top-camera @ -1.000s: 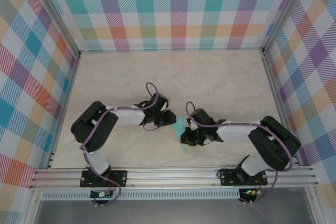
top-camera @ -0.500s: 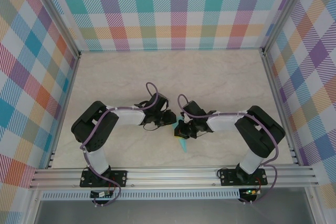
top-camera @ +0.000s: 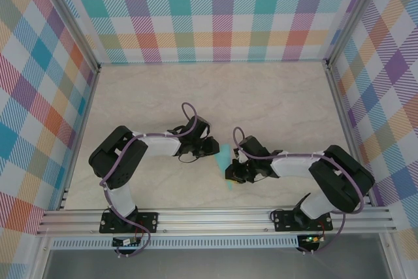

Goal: Fold a paper plane with a square sheet of paper (pick it up from the middle)
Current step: Fold the wing for the fifth time at the center of the table.

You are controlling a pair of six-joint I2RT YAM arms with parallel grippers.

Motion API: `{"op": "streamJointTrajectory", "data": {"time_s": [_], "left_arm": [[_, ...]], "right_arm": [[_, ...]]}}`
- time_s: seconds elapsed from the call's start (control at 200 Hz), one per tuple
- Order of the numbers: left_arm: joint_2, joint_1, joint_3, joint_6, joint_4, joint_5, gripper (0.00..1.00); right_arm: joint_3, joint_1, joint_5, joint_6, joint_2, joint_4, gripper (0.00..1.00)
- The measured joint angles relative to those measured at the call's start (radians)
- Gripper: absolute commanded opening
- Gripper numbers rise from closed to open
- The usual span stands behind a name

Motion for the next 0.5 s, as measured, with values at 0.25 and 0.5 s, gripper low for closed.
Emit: {"op": "streamJointTrajectory", "data": {"time_s": [0.25, 0.5], "left_arm": [[0.000, 0.000, 0.000, 0.000, 0.000, 0.001, 0.21], [0.000, -0.006, 0.026, 0.001, -0.037, 0.007, 0.29]], "right_arm": [[-0.080, 0.000, -0.016, -0.013, -0.138, -0.089, 0.21], [-0.052, 0.000, 0.080, -0.042, -0.307, -0.274, 0.35]]}}
